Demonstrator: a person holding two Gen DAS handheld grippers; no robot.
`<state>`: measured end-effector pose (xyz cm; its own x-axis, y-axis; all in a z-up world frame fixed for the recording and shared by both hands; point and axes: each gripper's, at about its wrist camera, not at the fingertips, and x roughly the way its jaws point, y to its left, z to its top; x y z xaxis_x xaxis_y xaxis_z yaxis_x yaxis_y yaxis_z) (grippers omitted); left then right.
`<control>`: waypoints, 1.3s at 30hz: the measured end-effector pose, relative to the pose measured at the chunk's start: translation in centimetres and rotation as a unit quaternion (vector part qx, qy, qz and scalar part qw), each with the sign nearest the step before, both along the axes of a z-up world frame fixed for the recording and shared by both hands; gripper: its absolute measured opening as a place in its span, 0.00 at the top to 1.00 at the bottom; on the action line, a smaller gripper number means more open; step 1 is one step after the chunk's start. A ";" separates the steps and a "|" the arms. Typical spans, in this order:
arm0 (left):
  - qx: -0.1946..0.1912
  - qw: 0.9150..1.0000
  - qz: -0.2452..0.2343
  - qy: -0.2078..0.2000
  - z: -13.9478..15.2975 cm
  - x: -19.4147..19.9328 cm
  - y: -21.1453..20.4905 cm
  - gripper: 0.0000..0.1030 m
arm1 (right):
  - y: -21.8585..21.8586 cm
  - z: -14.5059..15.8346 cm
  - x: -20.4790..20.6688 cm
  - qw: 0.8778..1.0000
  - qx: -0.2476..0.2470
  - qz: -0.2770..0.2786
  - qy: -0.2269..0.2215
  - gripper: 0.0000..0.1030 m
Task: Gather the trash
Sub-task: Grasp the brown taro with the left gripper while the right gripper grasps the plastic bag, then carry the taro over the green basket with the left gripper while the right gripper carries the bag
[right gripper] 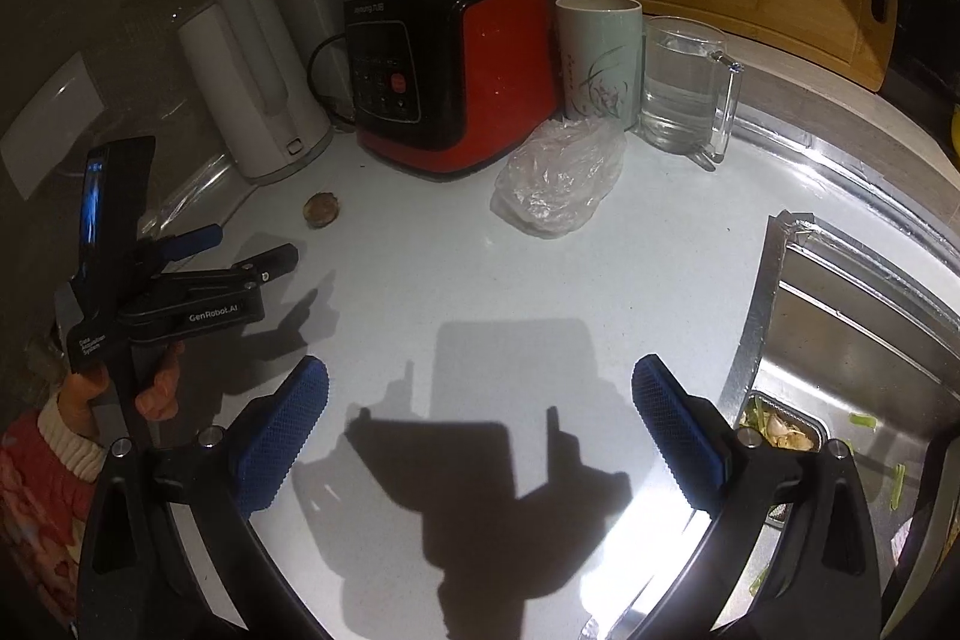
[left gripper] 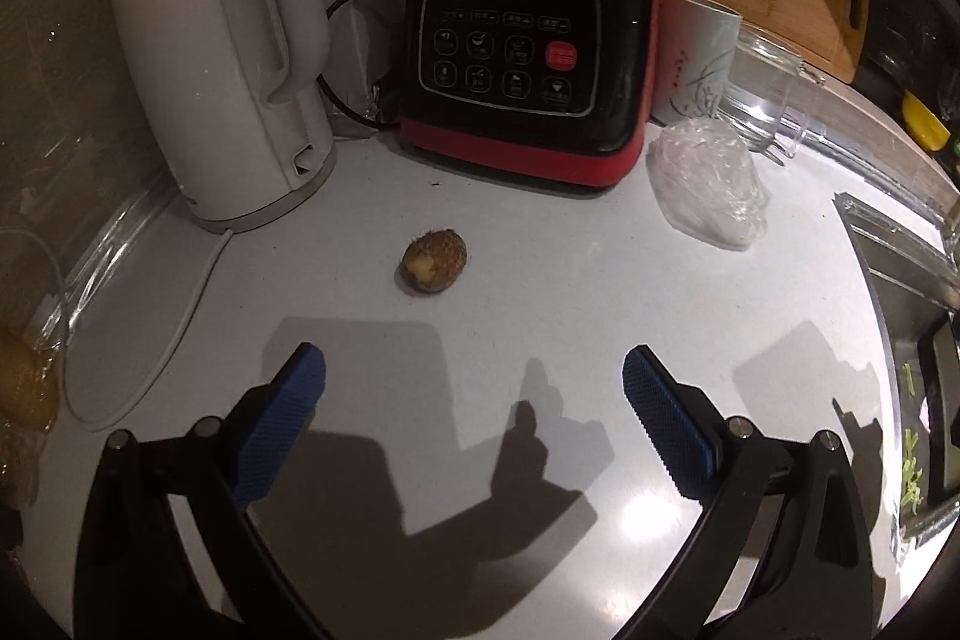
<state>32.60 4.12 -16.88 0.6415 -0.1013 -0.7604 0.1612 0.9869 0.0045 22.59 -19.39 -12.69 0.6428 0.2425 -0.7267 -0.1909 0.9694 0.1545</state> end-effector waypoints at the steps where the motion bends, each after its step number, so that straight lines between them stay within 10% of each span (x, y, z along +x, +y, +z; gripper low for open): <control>1: -0.002 1.000 0.000 0.002 -0.3 1.0 0.1 0.08 | -0.1 -0.2 0.6 1.000 -0.001 -0.002 0.002 0.02; 11: -0.005 1.000 0.006 0.028 -3.0 7.3 0.6 0.26 | -0.6 -2.3 5.2 1.000 -0.009 -0.008 0.025 0.02; 16: -0.004 0.999 0.003 0.049 -4.2 8.6 0.6 0.62 | -0.9 -2.9 6.5 1.000 -0.005 -0.012 0.027 0.02; 32: -0.012 0.999 0.019 0.032 -2.1 5.7 0.8 0.65 | 0.1 -5.2 17.9 0.997 -0.024 -0.061 0.036 0.02; 35: -0.011 0.999 0.021 0.030 -1.3 4.2 0.5 0.65 | 0.3 -6.3 20.0 0.995 -0.038 -0.071 0.056 0.19; 39: -0.013 0.999 0.023 0.026 -0.3 2.0 0.3 0.65 | -0.1 -7.2 20.3 0.994 -0.020 -0.070 0.082 0.75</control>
